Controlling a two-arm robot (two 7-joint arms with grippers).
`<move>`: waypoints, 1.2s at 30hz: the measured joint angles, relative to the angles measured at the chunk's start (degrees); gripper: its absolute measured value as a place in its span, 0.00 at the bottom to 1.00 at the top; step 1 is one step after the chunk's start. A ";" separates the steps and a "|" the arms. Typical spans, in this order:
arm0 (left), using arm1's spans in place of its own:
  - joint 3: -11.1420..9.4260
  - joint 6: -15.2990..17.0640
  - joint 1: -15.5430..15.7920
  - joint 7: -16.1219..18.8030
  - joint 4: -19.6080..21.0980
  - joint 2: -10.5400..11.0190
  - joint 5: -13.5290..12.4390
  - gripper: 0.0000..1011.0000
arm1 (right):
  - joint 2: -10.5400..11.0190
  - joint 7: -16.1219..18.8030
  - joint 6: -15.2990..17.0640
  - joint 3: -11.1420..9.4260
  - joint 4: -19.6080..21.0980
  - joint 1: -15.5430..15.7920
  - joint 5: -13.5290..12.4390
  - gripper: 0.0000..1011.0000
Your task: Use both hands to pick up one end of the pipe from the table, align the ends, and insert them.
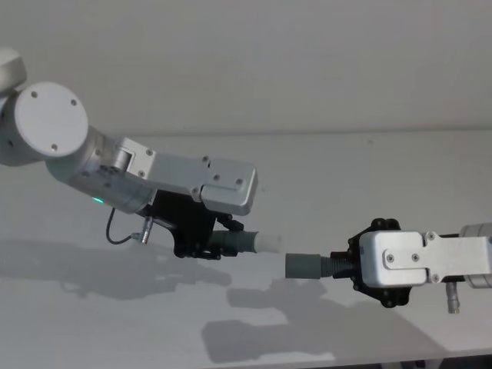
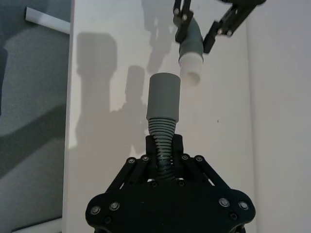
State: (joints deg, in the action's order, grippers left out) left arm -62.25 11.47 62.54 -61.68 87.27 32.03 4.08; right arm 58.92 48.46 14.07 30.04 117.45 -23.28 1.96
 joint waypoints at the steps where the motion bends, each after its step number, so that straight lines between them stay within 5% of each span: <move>1: 0.01 0.08 -0.03 0.07 0.10 0.10 -0.12 0.32 | 0.07 -0.06 0.28 -0.02 -0.02 0.18 0.14 0.15; 36: 1.81 1.39 -2.13 0.86 0.97 0.39 -1.11 0.32 | -2.74 -2.39 5.60 -1.49 -0.92 2.06 1.59 0.15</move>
State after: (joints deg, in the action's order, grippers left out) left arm -60.44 12.87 60.41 -60.82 88.24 32.41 2.97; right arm 56.18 46.07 19.67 28.55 116.53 -21.22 3.56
